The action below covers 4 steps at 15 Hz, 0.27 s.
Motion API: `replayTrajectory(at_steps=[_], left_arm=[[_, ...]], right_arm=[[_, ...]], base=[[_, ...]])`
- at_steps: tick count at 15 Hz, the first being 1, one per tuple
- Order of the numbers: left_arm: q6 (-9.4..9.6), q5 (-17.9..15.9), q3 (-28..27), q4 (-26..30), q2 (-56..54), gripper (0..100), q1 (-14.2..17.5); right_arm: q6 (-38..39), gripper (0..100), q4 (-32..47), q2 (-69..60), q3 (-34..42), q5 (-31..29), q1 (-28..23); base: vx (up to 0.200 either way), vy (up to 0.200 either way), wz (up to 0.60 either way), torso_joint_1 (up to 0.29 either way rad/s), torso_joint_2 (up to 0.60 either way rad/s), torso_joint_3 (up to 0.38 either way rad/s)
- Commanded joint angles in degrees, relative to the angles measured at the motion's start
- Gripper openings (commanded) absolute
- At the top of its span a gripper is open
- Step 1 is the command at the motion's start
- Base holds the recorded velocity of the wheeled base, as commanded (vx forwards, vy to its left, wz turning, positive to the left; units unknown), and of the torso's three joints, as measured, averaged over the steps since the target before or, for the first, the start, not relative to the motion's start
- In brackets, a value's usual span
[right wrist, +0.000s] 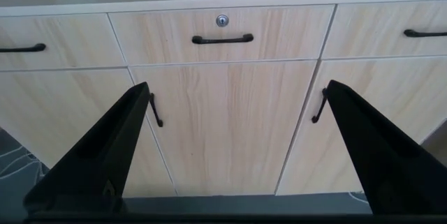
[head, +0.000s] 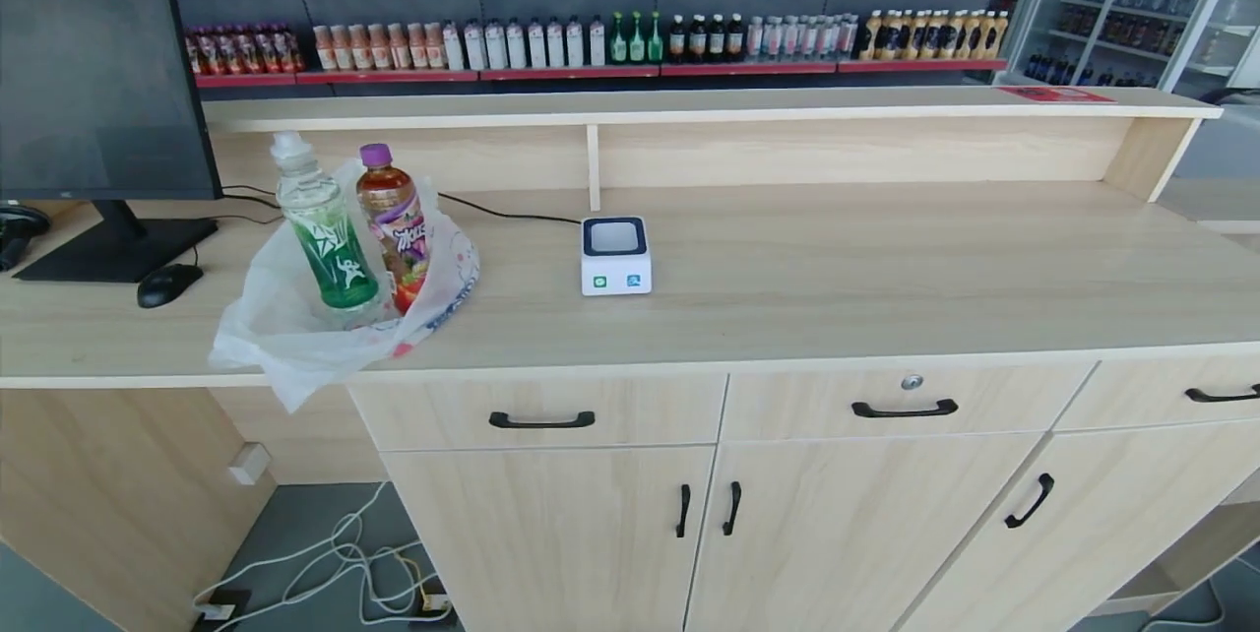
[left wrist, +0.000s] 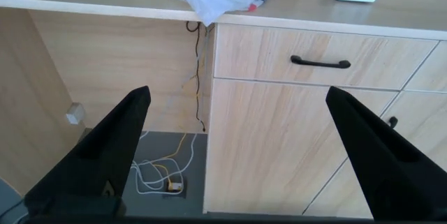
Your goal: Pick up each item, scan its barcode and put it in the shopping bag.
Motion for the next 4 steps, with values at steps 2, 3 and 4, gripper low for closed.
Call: replayTrajectory(at_steps=[2, 3, 4], left_arm=[[-0.03, 0.01, -0.01, -0.01, -0.02, 100, 0.04], [-0.03, 0.01, 0.07, -0.01, -0.02, 100, 0.04], [-0.03, 0.01, -0.01, -0.01, -0.02, 100, 0.04]], right_arm=[[-0.09, 100, -0.01, 0.11, 0.02, 0.01, 0.02], [-0.09, 100, -0.01, 0.11, 0.02, 0.01, 0.02], [-0.26, 100, -0.01, 0.11, 0.02, 0.01, 0.02]], base=[[0.0, 0.0, 0.0, 0.0, 0.0, 0.0], [0.0, 0.0, 0.0, 0.0, 0.0, 0.0], [0.0, 0.0, 0.0, 0.0, 0.0, 0.0]])
